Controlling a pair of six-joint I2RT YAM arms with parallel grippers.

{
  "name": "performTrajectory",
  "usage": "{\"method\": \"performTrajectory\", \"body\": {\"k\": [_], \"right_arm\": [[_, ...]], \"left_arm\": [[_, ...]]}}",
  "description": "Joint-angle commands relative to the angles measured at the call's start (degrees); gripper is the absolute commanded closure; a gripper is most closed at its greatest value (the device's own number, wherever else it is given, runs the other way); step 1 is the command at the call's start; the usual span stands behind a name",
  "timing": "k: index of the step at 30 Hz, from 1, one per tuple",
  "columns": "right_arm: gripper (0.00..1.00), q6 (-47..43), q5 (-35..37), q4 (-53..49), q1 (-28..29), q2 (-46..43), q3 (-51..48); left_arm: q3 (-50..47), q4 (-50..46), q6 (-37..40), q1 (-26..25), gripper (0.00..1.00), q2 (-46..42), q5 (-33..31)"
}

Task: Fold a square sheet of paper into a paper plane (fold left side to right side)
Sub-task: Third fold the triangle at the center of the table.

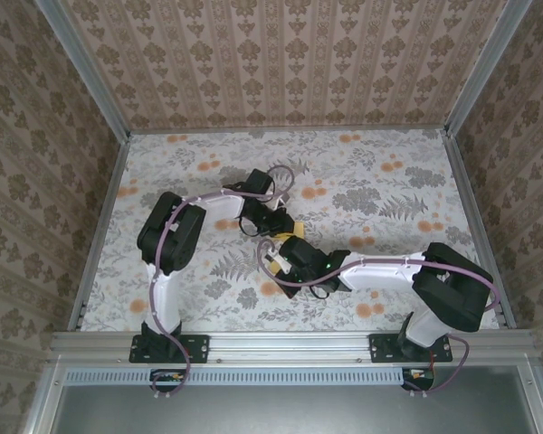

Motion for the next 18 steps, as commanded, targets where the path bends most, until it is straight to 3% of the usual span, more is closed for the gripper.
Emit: {"method": "performTrajectory", "body": {"k": [1,18], "right_arm": [[1.0,1.5,-1.1,-0.8,-1.0,0.4,0.6],[1.0,1.1,4.1,-6.4,-6.9,1.3,2.2]], "left_arm": [[1.2,-3.0,2.8,-0.2,0.84,1.8,-1.0],[1.2,-3.9,3.4,-0.9,0.87,4.1,-2.4]]}}
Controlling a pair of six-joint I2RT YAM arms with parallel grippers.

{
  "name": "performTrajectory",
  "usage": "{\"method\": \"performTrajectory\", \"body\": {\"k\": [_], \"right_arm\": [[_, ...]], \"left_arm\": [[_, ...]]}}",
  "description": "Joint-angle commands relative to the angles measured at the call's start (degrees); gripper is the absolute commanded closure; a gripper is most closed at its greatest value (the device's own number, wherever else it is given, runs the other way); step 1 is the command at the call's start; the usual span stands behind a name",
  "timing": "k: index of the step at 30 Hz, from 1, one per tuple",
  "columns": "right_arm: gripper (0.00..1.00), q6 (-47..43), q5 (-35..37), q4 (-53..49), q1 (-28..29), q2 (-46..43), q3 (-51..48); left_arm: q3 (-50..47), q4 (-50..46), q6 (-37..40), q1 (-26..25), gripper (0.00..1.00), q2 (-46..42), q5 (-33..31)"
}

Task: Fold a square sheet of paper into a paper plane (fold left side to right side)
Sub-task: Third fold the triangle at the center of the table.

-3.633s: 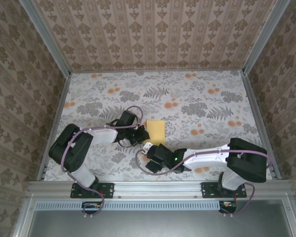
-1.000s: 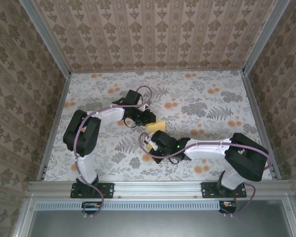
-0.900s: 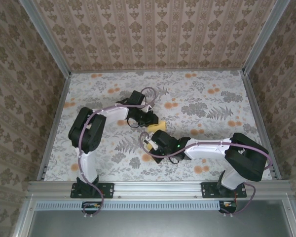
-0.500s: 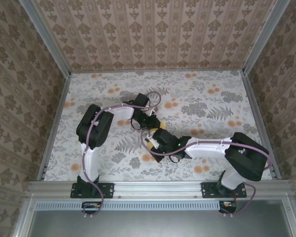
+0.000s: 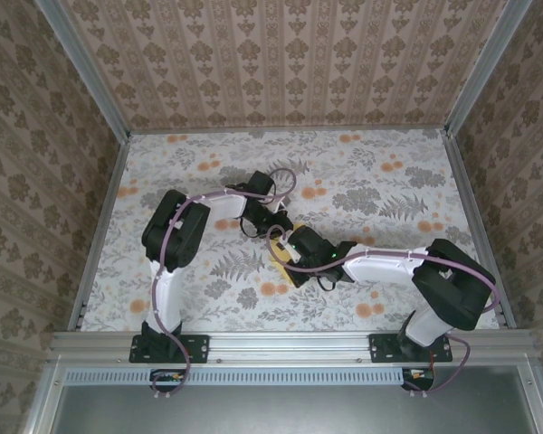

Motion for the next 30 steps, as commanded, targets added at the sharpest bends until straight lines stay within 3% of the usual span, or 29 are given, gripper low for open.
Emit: {"method": "performTrajectory", "body": {"k": [1,30], "right_arm": [[1.0,0.6,2.2,-2.6,-1.0,0.9,1.8],[1.0,2.4,5.6,-3.8,-3.7,3.5,3.0]], "left_arm": [[0.2,-2.2,1.4,-0.9,0.87,2.8,-2.3],[0.1,-2.3,1.1,-1.1,0.88,2.5,-2.3]]}}
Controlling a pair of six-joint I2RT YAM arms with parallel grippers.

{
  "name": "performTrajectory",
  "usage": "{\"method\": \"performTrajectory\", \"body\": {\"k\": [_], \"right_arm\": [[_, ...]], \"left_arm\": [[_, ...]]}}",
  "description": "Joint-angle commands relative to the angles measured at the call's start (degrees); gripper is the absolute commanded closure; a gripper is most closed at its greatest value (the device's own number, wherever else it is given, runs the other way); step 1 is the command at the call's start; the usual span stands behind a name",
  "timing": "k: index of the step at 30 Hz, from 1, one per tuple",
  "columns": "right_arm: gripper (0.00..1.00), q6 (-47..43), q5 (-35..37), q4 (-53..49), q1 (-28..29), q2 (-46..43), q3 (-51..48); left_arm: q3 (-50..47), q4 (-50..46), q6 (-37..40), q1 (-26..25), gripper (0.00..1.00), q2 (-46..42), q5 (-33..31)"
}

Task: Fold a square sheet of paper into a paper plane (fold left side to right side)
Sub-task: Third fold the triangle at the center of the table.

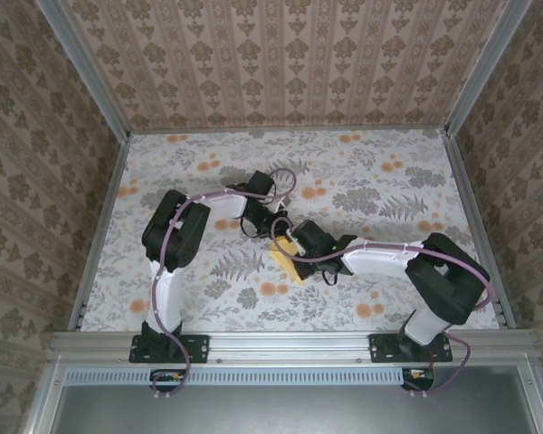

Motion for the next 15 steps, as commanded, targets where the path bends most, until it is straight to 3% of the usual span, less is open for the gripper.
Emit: {"method": "performTrajectory", "body": {"k": [1,15], "right_arm": [[1.0,1.1,1.4,-1.4,-0.4,1.2,1.8],[1.0,1.7,2.3,-2.1,-0.8,2.1,2.5]], "left_arm": [[0.1,-2.2,1.0,-1.0,0.87,2.5,-2.3],[0.1,-2.1,0.9,-1.0,0.87,2.6,-2.3]]}}
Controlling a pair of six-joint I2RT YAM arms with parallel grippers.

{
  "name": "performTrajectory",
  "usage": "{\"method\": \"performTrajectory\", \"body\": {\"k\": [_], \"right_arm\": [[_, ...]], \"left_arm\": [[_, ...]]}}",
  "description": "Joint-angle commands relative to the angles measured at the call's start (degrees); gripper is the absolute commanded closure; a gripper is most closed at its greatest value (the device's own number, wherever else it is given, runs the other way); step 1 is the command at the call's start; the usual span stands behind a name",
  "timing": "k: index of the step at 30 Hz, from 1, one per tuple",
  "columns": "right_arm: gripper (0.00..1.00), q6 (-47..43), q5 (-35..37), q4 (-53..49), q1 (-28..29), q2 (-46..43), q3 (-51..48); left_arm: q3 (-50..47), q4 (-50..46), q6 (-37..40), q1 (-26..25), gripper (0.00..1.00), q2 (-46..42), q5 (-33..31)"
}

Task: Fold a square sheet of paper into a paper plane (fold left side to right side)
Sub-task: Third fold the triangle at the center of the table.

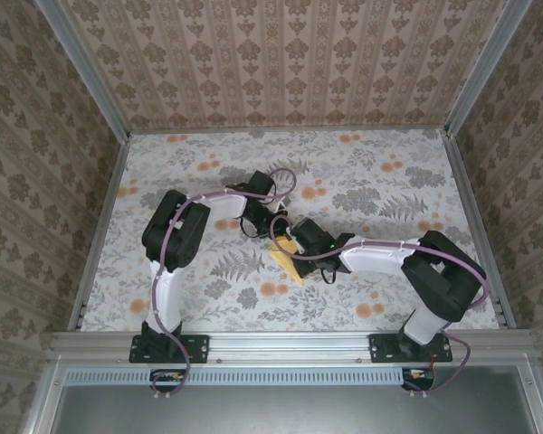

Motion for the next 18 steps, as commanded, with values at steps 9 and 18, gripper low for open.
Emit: {"method": "performTrajectory", "body": {"k": [9,18], "right_arm": [[1.0,0.9,1.8,-2.3,-0.6,0.9,1.3],[1.0,1.0,2.3,-2.4,-0.6,0.9,1.2]], "left_arm": [[0.0,-2.0,0.9,-1.0,0.87,2.6,-2.3],[0.1,-2.1,0.9,-1.0,0.87,2.7,-2.3]]}}
